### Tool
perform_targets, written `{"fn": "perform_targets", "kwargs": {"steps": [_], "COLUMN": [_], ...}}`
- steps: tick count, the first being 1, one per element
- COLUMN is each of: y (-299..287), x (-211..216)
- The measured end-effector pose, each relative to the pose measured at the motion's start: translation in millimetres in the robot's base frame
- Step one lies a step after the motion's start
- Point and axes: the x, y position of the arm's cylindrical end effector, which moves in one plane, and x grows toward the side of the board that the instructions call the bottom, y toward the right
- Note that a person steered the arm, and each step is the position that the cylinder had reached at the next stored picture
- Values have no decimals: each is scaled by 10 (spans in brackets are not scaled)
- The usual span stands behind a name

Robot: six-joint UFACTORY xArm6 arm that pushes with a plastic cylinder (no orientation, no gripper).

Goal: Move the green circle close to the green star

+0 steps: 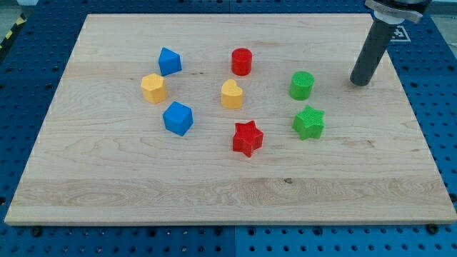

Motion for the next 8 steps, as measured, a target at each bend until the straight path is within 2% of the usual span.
{"fn": "perform_targets", "kwargs": {"steps": [2, 3, 4, 6, 8], "y": [-54, -552, -931, -910, -1072], "x": [-85, -260, -181, 217, 442]}}
